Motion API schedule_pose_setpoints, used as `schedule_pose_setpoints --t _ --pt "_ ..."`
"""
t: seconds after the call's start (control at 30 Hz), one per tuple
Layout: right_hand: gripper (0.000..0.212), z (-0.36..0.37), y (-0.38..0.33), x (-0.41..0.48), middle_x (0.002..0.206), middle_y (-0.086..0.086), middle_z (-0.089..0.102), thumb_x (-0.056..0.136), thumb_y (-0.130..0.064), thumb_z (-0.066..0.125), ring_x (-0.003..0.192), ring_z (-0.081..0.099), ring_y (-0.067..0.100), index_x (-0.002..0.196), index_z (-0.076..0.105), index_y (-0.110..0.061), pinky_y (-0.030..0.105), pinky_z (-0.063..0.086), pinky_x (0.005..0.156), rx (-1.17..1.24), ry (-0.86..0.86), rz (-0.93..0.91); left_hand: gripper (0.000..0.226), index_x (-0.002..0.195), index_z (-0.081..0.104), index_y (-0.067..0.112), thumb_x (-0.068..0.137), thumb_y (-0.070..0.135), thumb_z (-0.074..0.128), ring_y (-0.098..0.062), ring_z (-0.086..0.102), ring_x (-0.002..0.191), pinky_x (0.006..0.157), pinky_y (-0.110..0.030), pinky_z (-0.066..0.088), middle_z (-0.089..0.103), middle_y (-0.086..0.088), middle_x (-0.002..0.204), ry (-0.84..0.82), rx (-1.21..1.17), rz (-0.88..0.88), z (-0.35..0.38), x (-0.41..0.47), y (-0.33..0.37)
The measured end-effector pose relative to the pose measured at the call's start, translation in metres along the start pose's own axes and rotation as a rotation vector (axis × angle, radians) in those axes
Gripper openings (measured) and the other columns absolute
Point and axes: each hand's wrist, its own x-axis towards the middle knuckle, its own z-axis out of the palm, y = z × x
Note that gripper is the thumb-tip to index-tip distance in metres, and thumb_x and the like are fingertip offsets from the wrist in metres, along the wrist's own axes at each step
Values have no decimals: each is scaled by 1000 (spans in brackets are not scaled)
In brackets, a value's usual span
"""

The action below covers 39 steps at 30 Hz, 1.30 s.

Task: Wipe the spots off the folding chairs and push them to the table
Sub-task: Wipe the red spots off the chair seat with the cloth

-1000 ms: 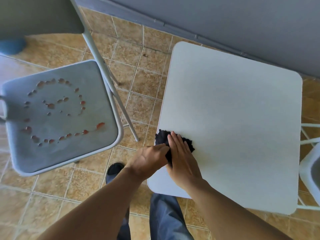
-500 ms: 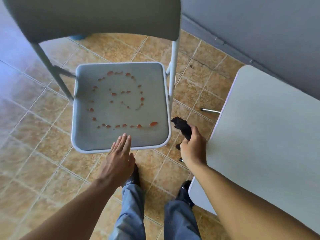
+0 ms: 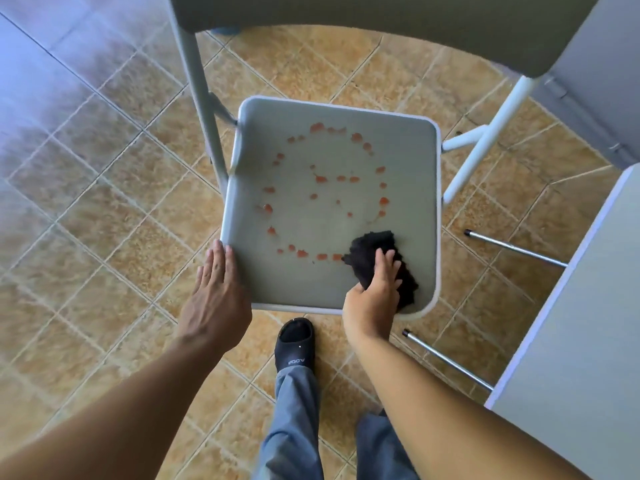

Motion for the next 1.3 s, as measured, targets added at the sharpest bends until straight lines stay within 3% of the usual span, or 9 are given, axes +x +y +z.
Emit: schedule_pose_setpoints --t 0.2,0.33,0.47,0.53,0.6,0.7,0.83,1.03,1.3 --pt "80 69 -51 -6 162 10 19 76 18 50 151 6 29 150 32 -7 43 1 123 -65 -262 -389 72 150 -11 9 95 28 31 -18 -17 143 119 -34 -2 -19 -7 155 -47 13 54 -3 10 -24" --pt "71 77 -45 2 155 17 35 73 18 41 146 26 38 142 45 0 55 19 119 -258 -446 -790 69 150 -11 8 96 26 29 -20 -18 143 119 -34 -3 -19 -8 155 -50 -7 79 -4 12 -28" --pt "54 18 0 17 152 15 41 93 8 21 143 35 33 139 49 1 49 33 115 -591 -500 -1139 67 148 -15 11 96 17 27 -19 -22 141 116 -31 -6 -23 -7 153 -70 -23 87 -5 13 -30" --pt "60 -18 19 35 153 15 40 95 7 9 143 35 33 140 48 1 49 35 114 -706 -489 -1171 70 148 -17 11 93 12 27 -21 -22 142 117 -31 -5 -24 -8 154 -81 -1 106 -3 13 -33" --pt "66 -44 33 56 154 14 38 86 15 13 145 31 33 142 45 1 52 34 114 -769 -457 -1067 72 148 -18 12 91 7 25 -21 -23 142 117 -30 -6 -25 -7 154 -96 3 110 0 13 -34" --pt "78 -43 36 77 156 16 34 68 24 36 146 25 35 143 42 3 56 29 115 -699 -274 -751 75 148 -17 13 88 4 27 -19 -23 142 116 -28 -7 -25 -6 154 -92 -25 103 3 14 -35" --pt "76 16 -4 56 159 17 26 71 22 44 149 15 37 144 39 3 52 12 122 -428 -76 -351 79 148 -18 16 86 2 30 -16 -23 142 117 -28 -4 -26 -3 154 -93 -48 80 0 16 -36" --pt "57 72 -26 -18 155 21 33 88 5 28 146 24 39 143 40 5 51 28 117 -438 -310 -932 81 146 -19 14 84 3 31 -17 -22 142 121 -31 2 -26 -7 153 -113 8 75 -1 21 -35" --pt "47 -30 26 71 150 17 44 100 6 23 142 36 35 134 54 3 49 38 112 -763 -507 -1416 80 147 -16 15 85 3 33 -17 -15 144 119 -29 15 -24 -5 153 -126 16 56 -9 22 -30"
